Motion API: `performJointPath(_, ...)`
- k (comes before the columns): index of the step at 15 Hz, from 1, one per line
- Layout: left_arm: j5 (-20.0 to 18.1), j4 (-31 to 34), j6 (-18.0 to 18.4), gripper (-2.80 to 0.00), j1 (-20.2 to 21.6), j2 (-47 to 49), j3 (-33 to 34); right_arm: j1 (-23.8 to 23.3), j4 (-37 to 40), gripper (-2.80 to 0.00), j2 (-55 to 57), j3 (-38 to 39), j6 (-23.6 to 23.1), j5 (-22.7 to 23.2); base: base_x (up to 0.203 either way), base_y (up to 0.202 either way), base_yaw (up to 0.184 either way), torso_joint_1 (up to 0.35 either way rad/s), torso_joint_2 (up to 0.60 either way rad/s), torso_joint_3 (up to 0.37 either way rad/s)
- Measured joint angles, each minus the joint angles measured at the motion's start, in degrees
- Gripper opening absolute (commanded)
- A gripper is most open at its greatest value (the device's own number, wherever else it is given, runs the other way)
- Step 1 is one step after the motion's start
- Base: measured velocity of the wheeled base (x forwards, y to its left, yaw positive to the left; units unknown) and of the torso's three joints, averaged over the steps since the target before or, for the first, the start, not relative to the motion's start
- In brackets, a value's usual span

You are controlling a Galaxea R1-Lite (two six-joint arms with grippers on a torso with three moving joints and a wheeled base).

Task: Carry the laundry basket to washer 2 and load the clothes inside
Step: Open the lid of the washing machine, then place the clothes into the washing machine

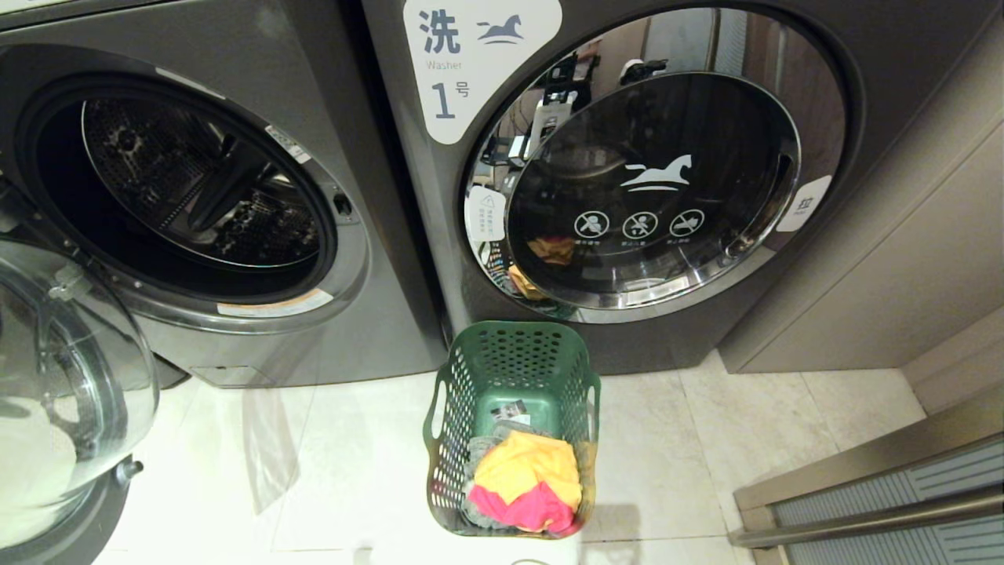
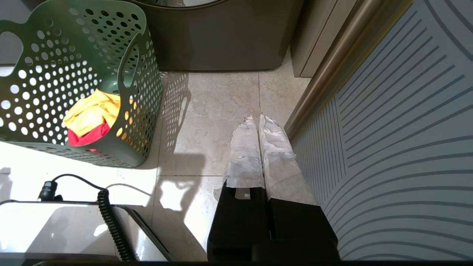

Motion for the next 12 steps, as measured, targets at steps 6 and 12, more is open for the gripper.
performJointPath(6,7.81,4.33,-0.42,-2.8,-0.85,20.09,-27.14,0.0,0.0,-2.8,0.0,0.0,0.0,0.0,0.0,0.0,0.0,0.0,0.0,0.0)
performJointPath(12,15.28,6.93,7.98,-2.8,0.58,64.41,-56.94,0.02,0.0,-2.8,0.0,0.02,0.0,0.0,0.0,0.0,0.0,0.0,0.0,0.0)
